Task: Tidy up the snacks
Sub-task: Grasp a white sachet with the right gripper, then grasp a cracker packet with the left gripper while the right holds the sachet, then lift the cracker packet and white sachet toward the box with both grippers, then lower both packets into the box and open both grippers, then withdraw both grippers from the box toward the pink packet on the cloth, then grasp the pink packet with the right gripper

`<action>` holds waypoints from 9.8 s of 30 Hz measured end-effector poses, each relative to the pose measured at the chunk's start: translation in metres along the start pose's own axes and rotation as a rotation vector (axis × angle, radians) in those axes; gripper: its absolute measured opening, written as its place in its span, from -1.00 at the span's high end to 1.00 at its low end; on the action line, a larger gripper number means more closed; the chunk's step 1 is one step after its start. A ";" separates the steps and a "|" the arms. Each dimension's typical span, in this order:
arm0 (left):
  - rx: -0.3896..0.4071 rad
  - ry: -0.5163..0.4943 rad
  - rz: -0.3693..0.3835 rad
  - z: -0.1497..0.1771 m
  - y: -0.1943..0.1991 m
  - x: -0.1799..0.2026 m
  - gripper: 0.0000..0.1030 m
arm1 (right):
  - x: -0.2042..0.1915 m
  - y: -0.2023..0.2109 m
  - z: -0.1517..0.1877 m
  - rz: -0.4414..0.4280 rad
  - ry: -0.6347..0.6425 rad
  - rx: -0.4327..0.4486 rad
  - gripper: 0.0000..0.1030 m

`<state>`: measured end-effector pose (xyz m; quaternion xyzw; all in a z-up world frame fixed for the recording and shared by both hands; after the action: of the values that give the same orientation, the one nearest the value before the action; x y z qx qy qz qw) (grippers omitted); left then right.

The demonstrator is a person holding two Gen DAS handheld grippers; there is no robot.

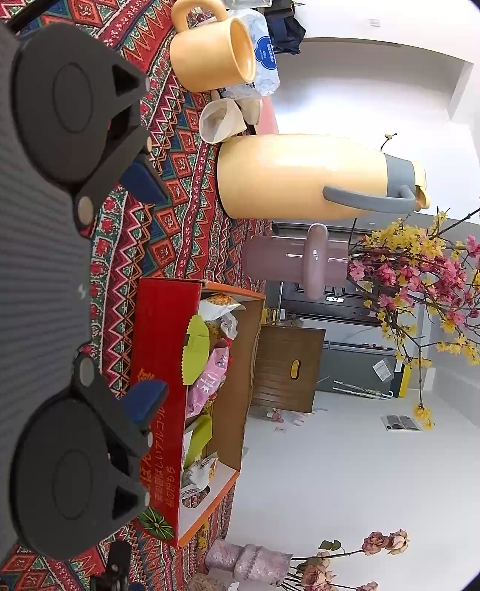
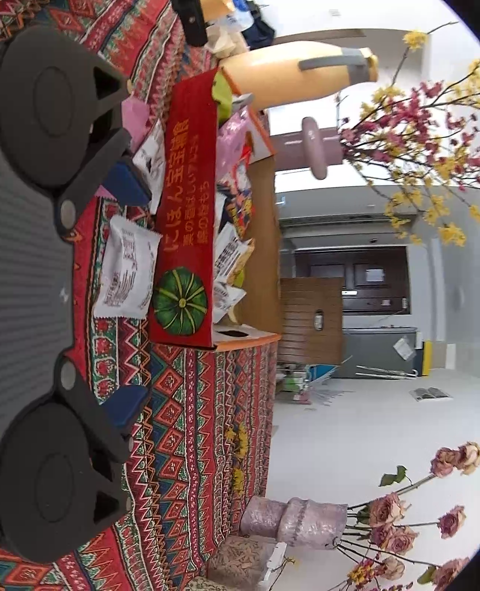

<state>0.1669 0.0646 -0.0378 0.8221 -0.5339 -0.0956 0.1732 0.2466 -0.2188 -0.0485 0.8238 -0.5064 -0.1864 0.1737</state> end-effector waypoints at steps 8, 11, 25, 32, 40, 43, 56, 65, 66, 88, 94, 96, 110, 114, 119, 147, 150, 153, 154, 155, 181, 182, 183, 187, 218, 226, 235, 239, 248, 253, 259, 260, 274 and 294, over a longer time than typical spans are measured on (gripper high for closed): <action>-0.019 0.002 -0.004 0.002 -0.003 0.000 -1.00 | -0.001 -0.048 -0.001 -0.040 -0.047 -0.148 -1.00; -0.025 0.001 -0.002 0.002 -0.005 0.000 -1.00 | 0.000 -0.066 0.001 -0.010 -0.057 -0.191 -1.00; -0.039 0.007 0.001 0.003 -0.007 -0.001 -1.00 | -0.002 -0.081 0.012 0.054 -0.062 -0.220 -1.00; -0.043 0.008 0.003 0.003 -0.007 0.000 -1.00 | 0.001 -0.084 0.009 0.049 -0.071 -0.218 -0.86; -0.048 0.007 0.002 0.004 -0.008 0.000 -1.00 | -0.007 -0.068 0.006 -0.023 -0.045 -0.191 0.13; -0.048 0.006 0.002 0.004 -0.008 0.000 -1.00 | -0.008 -0.057 0.005 -0.025 -0.038 -0.155 0.19; -0.056 0.000 -0.005 0.005 -0.010 0.000 -1.00 | 0.004 0.017 0.014 0.054 -0.029 0.031 0.19; -0.121 -0.055 -0.054 0.011 -0.011 0.002 -1.00 | 0.015 0.014 0.023 0.049 -0.105 0.065 0.18; -0.134 -0.076 -0.054 0.012 -0.009 0.005 -1.00 | 0.016 0.016 0.024 0.043 -0.113 0.073 0.18; -0.237 -0.394 0.100 0.053 0.015 0.098 -0.95 | 0.019 0.025 0.025 -0.019 -0.165 0.127 0.16; -0.264 -0.401 0.098 0.059 0.007 0.101 -0.66 | 0.019 0.026 0.024 -0.026 -0.167 0.131 0.16; -0.277 -0.390 0.107 0.060 0.005 0.100 -0.39 | 0.019 0.026 0.024 -0.028 -0.166 0.131 0.16; -0.246 -0.334 0.164 0.053 0.021 0.075 0.02 | 0.019 0.026 0.025 -0.026 -0.166 0.127 0.15; -0.205 -0.320 0.167 0.046 0.032 0.065 0.03 | 0.018 0.025 0.026 -0.023 -0.164 0.126 0.15; -0.153 -0.292 0.154 0.029 0.039 0.055 0.03 | 0.016 0.025 0.025 -0.018 -0.152 0.130 0.15; 0.078 -0.152 0.093 -0.085 0.016 0.071 0.02 | -0.031 0.003 -0.075 -0.055 0.044 0.221 0.15; 0.086 -0.133 0.078 -0.094 0.007 0.073 0.02 | -0.034 -0.005 -0.085 -0.053 0.051 0.227 0.15; 0.082 -0.115 0.065 -0.100 -0.005 0.074 0.02 | -0.033 -0.015 -0.096 -0.048 0.045 0.232 0.15; 0.077 -0.111 0.062 -0.101 -0.010 0.075 0.02 | -0.033 -0.018 -0.098 -0.045 0.041 0.234 0.15; 0.072 -0.108 0.057 -0.102 -0.016 0.077 0.02 | -0.032 -0.021 -0.100 -0.040 0.039 0.235 0.15; 0.068 0.013 -0.015 -0.077 -0.066 0.061 -1.00 | -0.013 -0.067 -0.081 0.030 -0.038 0.188 -0.91; 0.065 0.016 -0.015 -0.078 -0.067 0.060 -1.00 | -0.012 -0.065 -0.081 0.036 -0.043 0.196 -1.00; 0.063 0.018 -0.016 -0.078 -0.067 0.059 -1.00 | -0.012 -0.063 -0.081 0.042 -0.047 0.204 -1.00; 0.057 0.015 -0.018 -0.077 -0.066 0.061 -1.00 | -0.009 -0.061 -0.081 0.043 -0.064 0.208 -1.00; 0.048 -0.028 0.045 -0.080 0.007 0.042 -1.00 | -0.027 -0.005 -0.063 -0.003 -0.024 0.172 -1.00; -0.011 -0.071 0.045 -0.039 0.022 0.014 -1.00 | -0.033 0.020 -0.014 -0.022 -0.063 0.086 -1.00; -0.106 -0.084 0.018 0.013 -0.004 -0.007 -1.00 | -0.022 0.026 0.032 0.005 -0.116 -0.017 -1.00; -0.122 -0.069 0.039 0.015 -0.006 -0.008 -1.00 | -0.021 0.024 0.035 0.016 -0.119 -0.031 -1.00; -0.140 -0.043 0.049 0.016 -0.011 -0.010 -1.00 | -0.041 0.007 0.027 -0.001 -0.081 -0.057 -1.00; -0.151 -0.025 0.044 0.016 -0.013 -0.013 -1.00 | -0.053 -0.003 0.019 -0.019 -0.048 -0.078 -1.00; -0.162 -0.017 0.043 0.017 -0.014 -0.014 -1.00 | -0.062 -0.025 0.013 -0.049 -0.046 -0.134 -1.00; -0.163 -0.016 0.042 0.017 -0.015 -0.015 -1.00 | -0.064 -0.029 0.013 -0.056 -0.048 -0.144 -1.00; -0.164 -0.003 0.044 0.016 -0.015 -0.016 -1.00 | -0.102 -0.069 0.028 -0.077 0.030 -0.267 -1.00; -0.164 -0.005 0.037 0.017 -0.015 -0.016 -1.00 | -0.110 -0.030 0.032 -0.171 0.080 -0.187 -0.21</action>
<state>0.1671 0.0821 -0.0593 0.7950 -0.5397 -0.1379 0.2403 0.2084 -0.1099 -0.0762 0.8508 -0.4075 -0.2140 0.2534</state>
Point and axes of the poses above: each gripper's, at about its wrist camera, not at the fingertips, and y roughly against the way its jaws point, x to its right, z to its underside, the point moved 7 cm from there along -y, roughly the way its jaws point, and after that the axes turned 10 degrees about -z, right-handed, at the moved point
